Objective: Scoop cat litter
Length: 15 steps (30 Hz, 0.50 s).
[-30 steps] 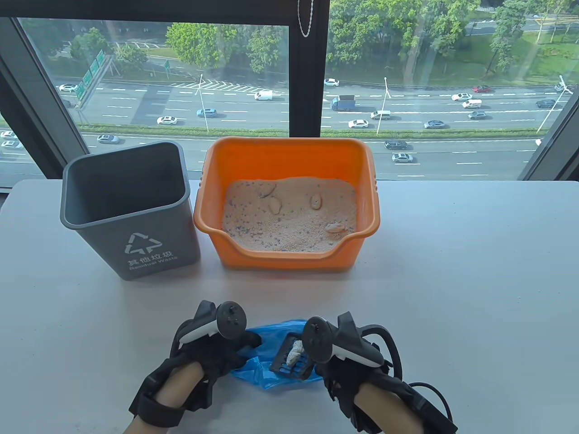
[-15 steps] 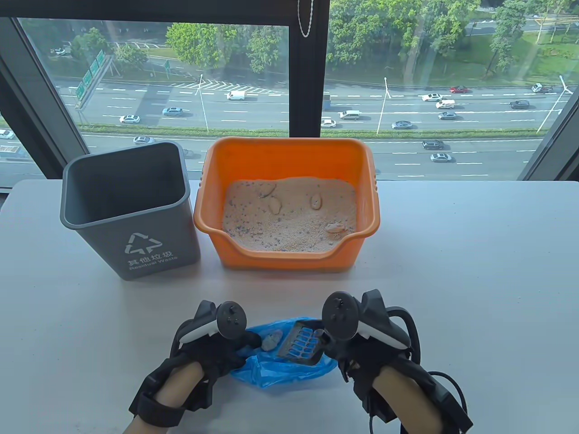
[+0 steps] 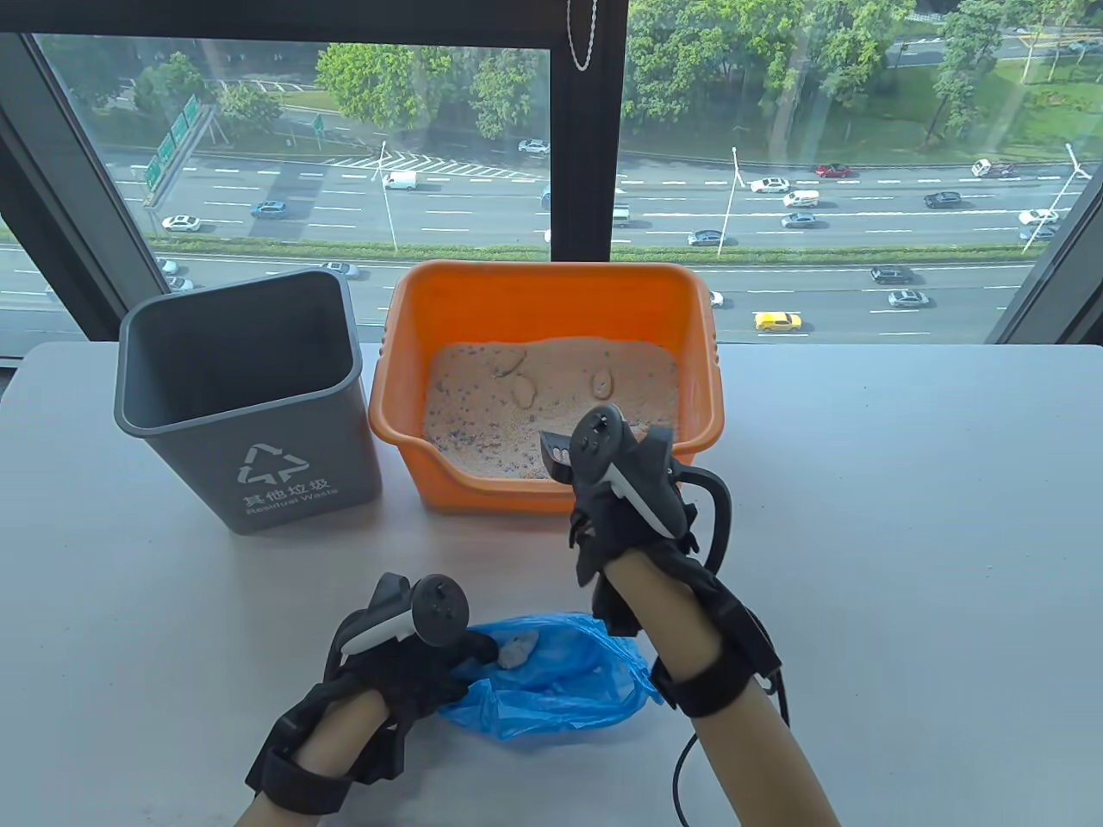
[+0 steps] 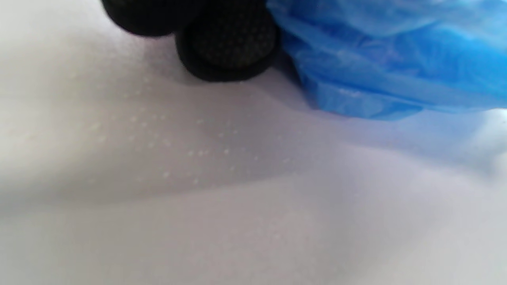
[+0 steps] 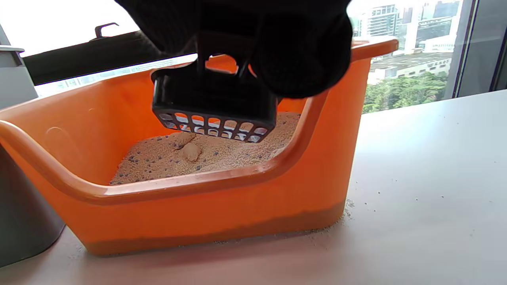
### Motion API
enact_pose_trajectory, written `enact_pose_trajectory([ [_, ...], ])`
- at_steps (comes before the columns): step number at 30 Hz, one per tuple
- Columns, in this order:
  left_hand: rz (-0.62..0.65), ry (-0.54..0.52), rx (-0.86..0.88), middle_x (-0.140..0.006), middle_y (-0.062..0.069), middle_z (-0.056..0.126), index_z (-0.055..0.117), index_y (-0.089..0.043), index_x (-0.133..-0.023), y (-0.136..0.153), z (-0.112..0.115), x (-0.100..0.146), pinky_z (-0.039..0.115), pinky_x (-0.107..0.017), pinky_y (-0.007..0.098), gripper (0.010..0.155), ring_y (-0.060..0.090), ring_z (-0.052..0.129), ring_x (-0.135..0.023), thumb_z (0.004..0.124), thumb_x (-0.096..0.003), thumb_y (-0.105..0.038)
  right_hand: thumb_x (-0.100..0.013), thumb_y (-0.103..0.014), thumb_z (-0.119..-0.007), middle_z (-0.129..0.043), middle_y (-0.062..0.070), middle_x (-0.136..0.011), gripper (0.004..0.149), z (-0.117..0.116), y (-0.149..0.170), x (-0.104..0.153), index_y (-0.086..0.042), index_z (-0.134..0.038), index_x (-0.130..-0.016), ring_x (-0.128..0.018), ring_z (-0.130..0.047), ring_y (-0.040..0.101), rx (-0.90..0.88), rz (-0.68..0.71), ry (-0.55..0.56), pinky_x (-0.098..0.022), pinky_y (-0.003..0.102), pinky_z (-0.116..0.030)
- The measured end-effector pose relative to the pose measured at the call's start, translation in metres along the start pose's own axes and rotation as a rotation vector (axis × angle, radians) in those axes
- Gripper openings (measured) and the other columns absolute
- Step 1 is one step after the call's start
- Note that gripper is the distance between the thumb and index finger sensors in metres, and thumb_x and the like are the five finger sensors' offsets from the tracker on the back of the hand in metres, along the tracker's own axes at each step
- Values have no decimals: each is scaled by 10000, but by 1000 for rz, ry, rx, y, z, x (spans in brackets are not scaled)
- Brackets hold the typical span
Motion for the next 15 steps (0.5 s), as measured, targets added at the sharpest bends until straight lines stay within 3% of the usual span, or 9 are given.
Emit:
enact_pose_trajectory([
  [5, 8, 4, 16, -709, -88, 774, 475, -537, -974, 2, 1, -1, 814, -346, 248, 598, 110, 929, -443, 809, -494, -409, -473, -417, -747, -913, 277, -493, 578, -23, -23, -46, 89, -827, -741, 12, -814, -46, 76, -170, -81, 58, 200, -767],
  [9, 10, 10, 25, -707, -87, 773, 476, -537, -974, 2, 1, -1, 814, -346, 249, 599, 113, 927, -441, 812, -495, -407, -468, -397, -770, -918, 282, -456, 579, -42, -29, -73, 119, -829, -725, 24, -809, -36, 145, -255, -129, 70, 206, -756],
  [11, 11, 12, 28, -707, -88, 773, 476, -538, -973, 3, 1, -1, 813, -346, 249, 600, 112, 927, -441, 812, -494, -407, -468, -403, -764, -918, 266, -454, 582, -59, -26, -86, 114, -817, -729, 22, -809, -44, 188, -309, -205, 69, 201, -757],
  [15, 12, 11, 26, -707, -86, 773, 476, -537, -973, 3, 1, -1, 813, -346, 249, 599, 113, 927, -440, 812, -495, -405, -471, -412, -740, -897, 254, -485, 587, -67, -20, -100, 101, -785, -754, 3, -804, -42, 203, -374, -157, 48, 204, -757],
])
Point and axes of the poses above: the tracker on the back of each hand, its own y axis roughly to the little-finger side, its own x axis roughly from the fingertips to the wrist, z = x × y, the point moved 5 cm from there along -x, roughly from the wrist to the fingertips
